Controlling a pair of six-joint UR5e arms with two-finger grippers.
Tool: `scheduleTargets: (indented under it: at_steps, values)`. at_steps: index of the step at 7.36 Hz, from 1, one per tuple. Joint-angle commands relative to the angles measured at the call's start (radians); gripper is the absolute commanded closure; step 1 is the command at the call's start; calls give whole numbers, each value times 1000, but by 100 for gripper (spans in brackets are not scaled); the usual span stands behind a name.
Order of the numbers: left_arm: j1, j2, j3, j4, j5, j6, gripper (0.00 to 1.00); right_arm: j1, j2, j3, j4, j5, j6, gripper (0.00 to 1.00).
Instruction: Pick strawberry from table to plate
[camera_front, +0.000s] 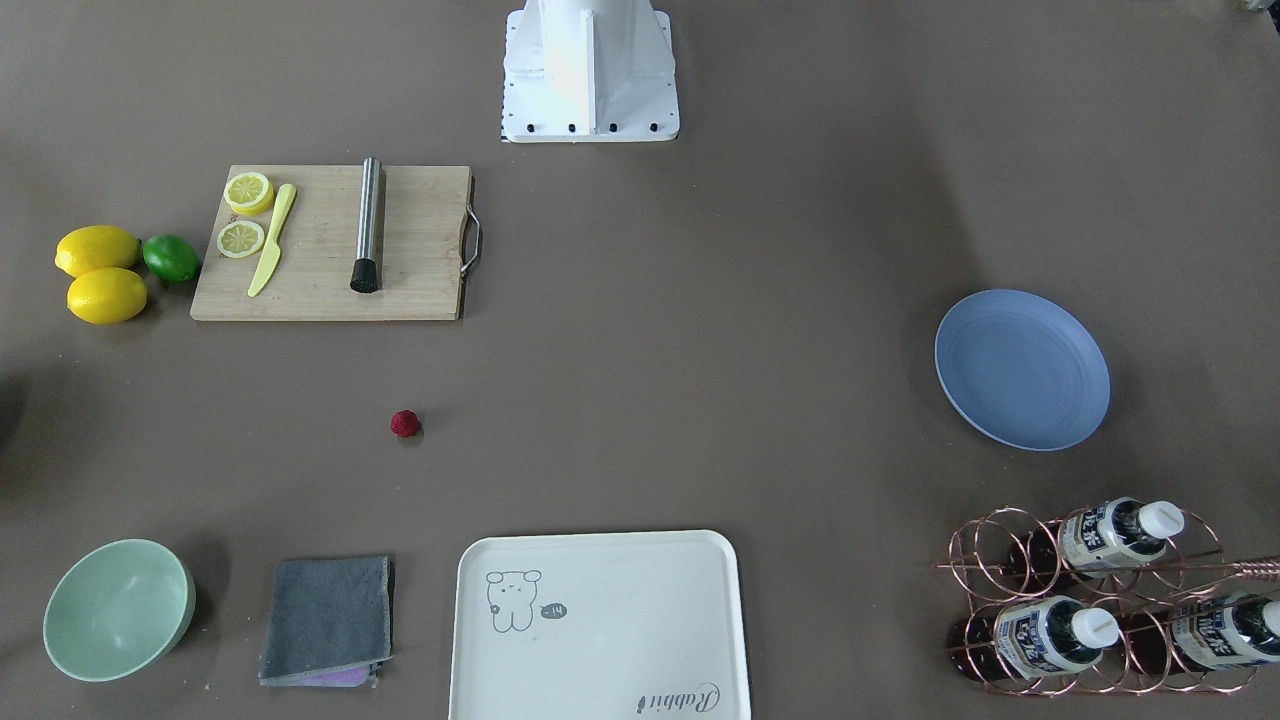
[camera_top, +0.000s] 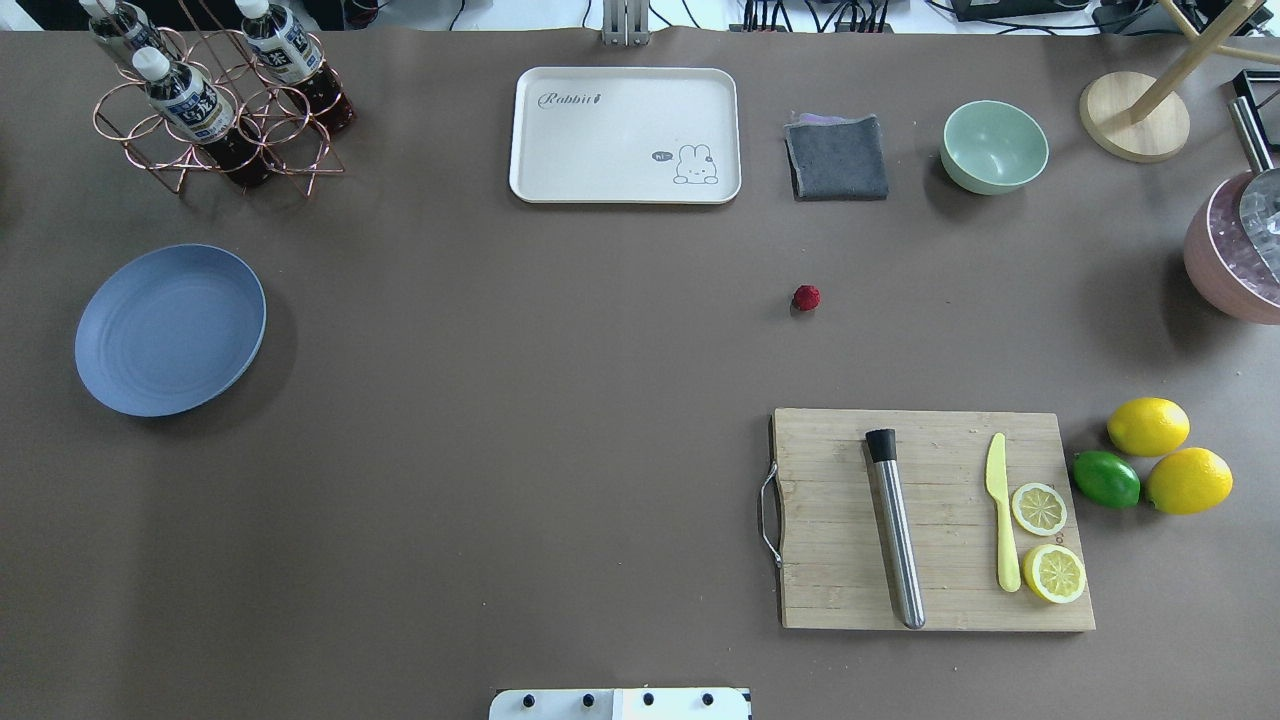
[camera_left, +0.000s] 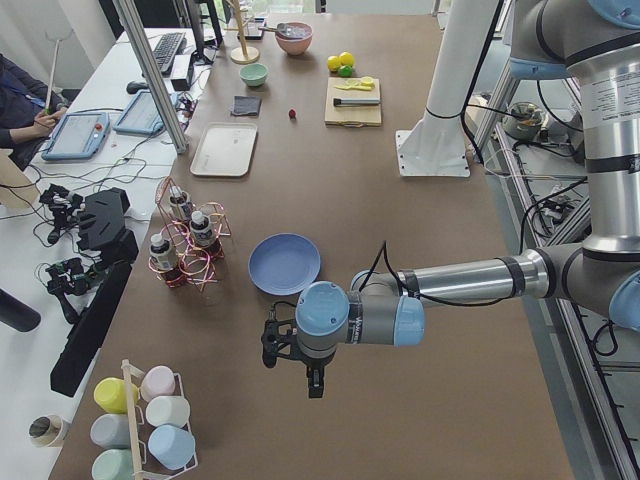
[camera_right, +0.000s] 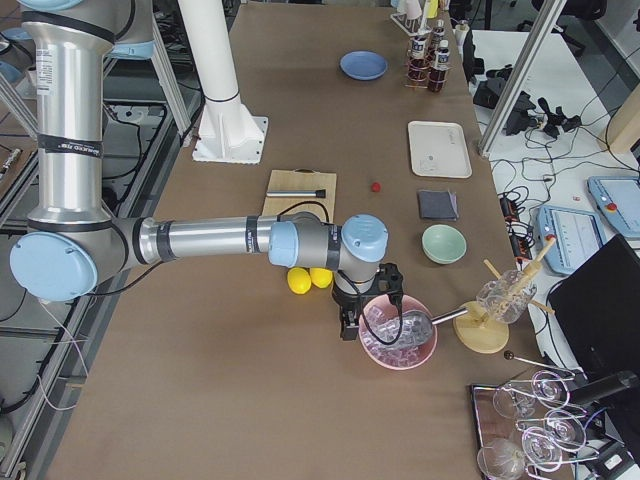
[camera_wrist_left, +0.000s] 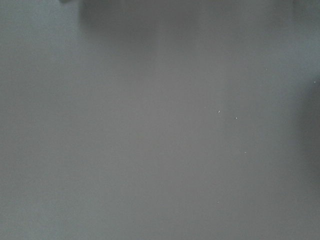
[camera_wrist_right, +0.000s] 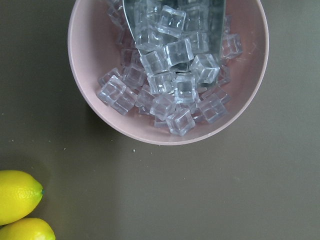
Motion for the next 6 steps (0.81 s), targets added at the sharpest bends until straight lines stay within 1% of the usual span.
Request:
scheduleTargets:
  at_steps: [1,4,6]
  values:
    - [1,12,-11,-2,-1,2,2,0,-7,0,2,5,-4,0]
    - [-1,15,-37,-2,-1,2,2,-2,-7,0,2,8,-7,0]
    - [-1,2,-31,5,8,-4,2,-2,-8,0,3,8,-7,0]
